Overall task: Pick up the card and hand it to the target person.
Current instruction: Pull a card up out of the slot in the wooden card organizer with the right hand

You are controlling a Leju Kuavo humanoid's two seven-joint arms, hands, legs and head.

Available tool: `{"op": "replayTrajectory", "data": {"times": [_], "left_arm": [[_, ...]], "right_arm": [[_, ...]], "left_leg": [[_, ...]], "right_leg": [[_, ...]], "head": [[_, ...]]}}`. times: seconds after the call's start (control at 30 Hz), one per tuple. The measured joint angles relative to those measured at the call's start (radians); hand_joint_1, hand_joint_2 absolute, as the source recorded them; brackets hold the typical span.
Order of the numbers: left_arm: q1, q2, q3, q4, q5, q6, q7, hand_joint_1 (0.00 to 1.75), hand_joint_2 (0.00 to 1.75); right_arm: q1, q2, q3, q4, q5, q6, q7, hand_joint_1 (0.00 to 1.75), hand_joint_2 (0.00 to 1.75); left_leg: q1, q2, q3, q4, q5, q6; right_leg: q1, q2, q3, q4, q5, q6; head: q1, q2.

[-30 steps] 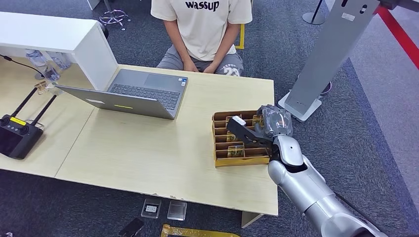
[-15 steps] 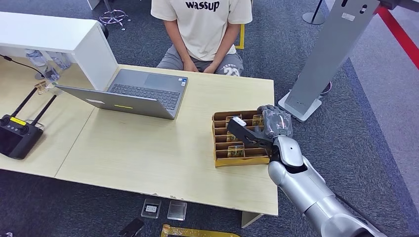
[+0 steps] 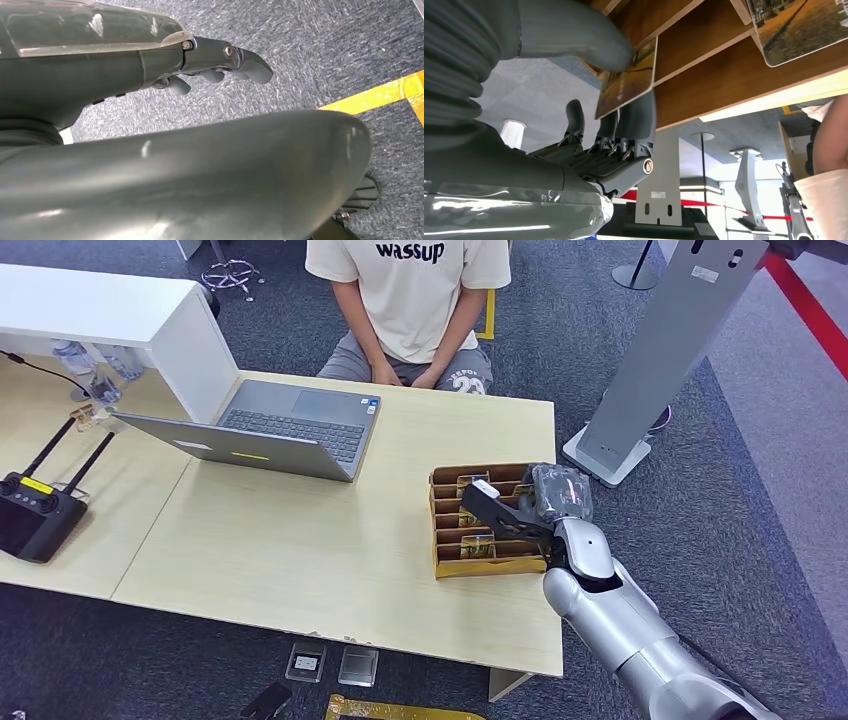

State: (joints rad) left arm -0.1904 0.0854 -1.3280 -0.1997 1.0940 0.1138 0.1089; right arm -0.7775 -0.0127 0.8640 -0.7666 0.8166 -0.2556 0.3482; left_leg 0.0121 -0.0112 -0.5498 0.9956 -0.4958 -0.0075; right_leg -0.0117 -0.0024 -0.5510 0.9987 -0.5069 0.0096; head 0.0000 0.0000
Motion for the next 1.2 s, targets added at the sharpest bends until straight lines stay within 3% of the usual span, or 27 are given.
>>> {"op": "replayTrajectory", "data": {"times": [0.17,0.3,0.43,0.73,1.0,1.1,1.2], "left_arm": [[-0.001,0.000,-0.002,-0.001,-0.001,-0.005,-0.004,0.00,0.00],[-0.001,0.002,-0.005,-0.002,-0.002,-0.012,-0.017,0.00,0.00],[-0.001,0.002,-0.007,-0.003,-0.004,-0.017,-0.027,0.00,1.75],[0.006,0.004,0.001,-0.002,0.009,-0.007,-0.026,0.00,1.75],[0.034,0.005,0.020,-0.004,0.033,0.007,-0.037,0.00,1.75],[0.034,0.000,0.017,-0.003,0.032,0.008,-0.034,0.00,1.75],[0.022,-0.005,0.009,-0.002,0.025,0.009,-0.028,0.00,1.75]], "right_arm": [[0.001,-0.003,-0.001,-0.006,-0.001,-0.003,-0.002,1.30,1.75],[0.004,-0.009,-0.002,-0.021,-0.001,-0.002,0.001,1.35,1.75],[0.007,-0.012,-0.004,-0.030,-0.001,-0.001,0.004,1.41,1.75],[0.012,-0.036,-0.026,-0.138,-0.027,-0.006,0.012,1.45,1.75],[0.095,-0.150,-0.114,-0.632,0.033,-0.124,0.072,1.45,1.75],[0.135,-0.158,-0.140,-0.764,0.118,-0.187,0.046,1.45,1.75],[0.152,-0.144,-0.126,-0.795,0.169,-0.200,0.014,1.45,1.75]], "left_leg": [[0.000,0.000,0.000,0.000,0.000,0.000],[0.000,0.000,0.000,0.000,0.000,0.000],[0.000,0.000,0.000,0.000,0.000,0.000],[0.000,0.000,-0.001,0.001,0.000,0.000],[0.000,-0.001,-0.003,0.002,-0.001,0.000],[0.000,-0.002,-0.004,0.003,-0.001,0.000],[0.000,-0.003,-0.003,0.002,-0.001,0.000]], "right_leg": [[0.000,0.000,0.000,0.000,0.000,0.000],[0.000,0.000,0.000,0.000,0.000,0.000],[0.000,0.000,0.000,0.000,0.000,0.000],[0.000,0.000,-0.001,0.000,0.000,0.000],[0.000,-0.001,-0.002,0.002,-0.001,0.000],[0.000,-0.002,-0.003,0.002,-0.002,0.001],[0.000,-0.003,-0.003,0.002,-0.002,0.000]], "head": [[0.000,0.000],[0.000,0.000],[0.000,0.000],[0.000,0.000],[0.000,0.000],[0.000,0.000],[0.000,0.000]]}}
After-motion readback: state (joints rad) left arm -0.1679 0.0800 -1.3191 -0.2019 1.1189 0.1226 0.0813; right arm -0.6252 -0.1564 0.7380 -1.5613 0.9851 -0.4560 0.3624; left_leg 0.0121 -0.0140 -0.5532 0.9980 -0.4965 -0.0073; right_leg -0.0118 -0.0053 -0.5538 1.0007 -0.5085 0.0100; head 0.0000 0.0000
